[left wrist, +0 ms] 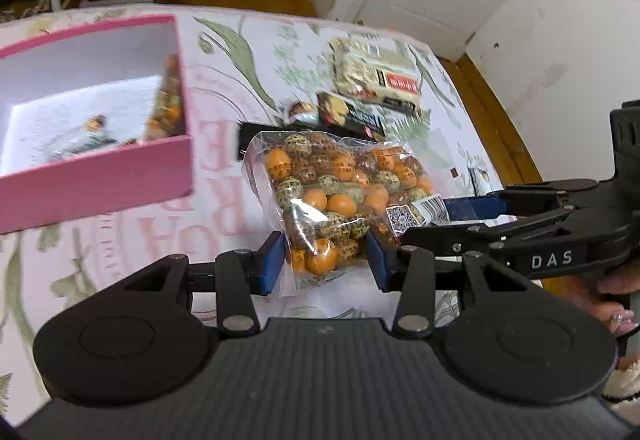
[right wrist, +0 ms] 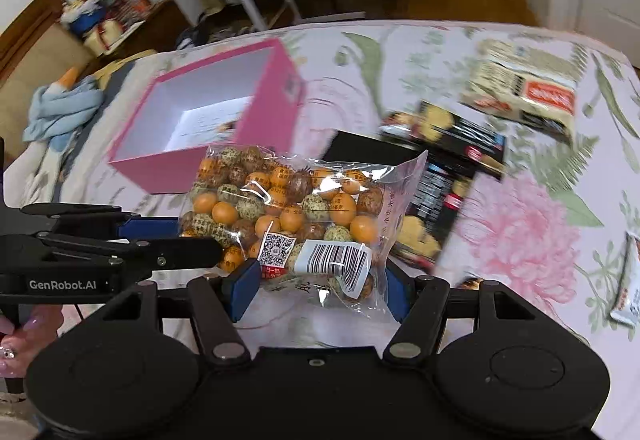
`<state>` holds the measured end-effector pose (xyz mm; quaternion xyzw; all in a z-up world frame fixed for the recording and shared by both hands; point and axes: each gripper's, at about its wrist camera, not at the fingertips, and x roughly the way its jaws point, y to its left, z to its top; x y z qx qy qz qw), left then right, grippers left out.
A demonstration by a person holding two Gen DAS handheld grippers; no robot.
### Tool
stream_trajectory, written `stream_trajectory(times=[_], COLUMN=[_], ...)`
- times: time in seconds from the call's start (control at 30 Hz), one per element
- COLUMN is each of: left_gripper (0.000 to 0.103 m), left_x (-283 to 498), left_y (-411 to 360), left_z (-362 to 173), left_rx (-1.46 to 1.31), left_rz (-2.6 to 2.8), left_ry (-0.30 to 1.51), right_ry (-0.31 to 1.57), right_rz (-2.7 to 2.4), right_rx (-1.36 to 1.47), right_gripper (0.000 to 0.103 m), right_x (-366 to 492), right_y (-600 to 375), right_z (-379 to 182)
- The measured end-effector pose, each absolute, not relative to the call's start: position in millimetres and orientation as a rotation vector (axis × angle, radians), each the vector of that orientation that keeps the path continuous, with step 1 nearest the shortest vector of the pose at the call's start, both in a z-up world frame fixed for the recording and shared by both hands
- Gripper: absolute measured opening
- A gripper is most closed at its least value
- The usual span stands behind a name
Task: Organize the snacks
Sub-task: 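Carry the second peanut bag into the pink box and release it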
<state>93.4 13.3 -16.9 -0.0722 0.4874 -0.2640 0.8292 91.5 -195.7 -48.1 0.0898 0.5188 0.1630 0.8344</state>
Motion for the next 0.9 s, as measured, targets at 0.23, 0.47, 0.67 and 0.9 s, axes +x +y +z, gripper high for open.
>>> stream_trajectory(times=[0.23, 0.47, 0.67, 0.9], left_gripper=[0.042, 0.042, 0.044, 0.045], left_x=[95.7, 130.9, 173.3, 216.6], left_y=[65.5, 128.1, 162.2, 187.3], left_z=[8.2, 6.8, -19.7, -45.4], left_rx=[-0.123, -0.169, -0.228, -0.256], left_rz=[-0.501, -0.386, -0.296, -0.192], left_ry=[0.965, 0.932, 0.955, 1.013], right_ry=[1.053, 1.008, 1.012, 1.065], right_rz=[0.446, 0.554, 0.601, 0.612], right_rx=[0.099, 0.062, 0.037, 0.1], right_gripper=[0.068, 0.061, 0.061, 0.061], right_x=[116.6, 170.8, 218.3, 256.4], right_y=[-145.5, -90.8, -50.3, -24.7], right_z=[-21.6, -22.0, -41.0, -78.0])
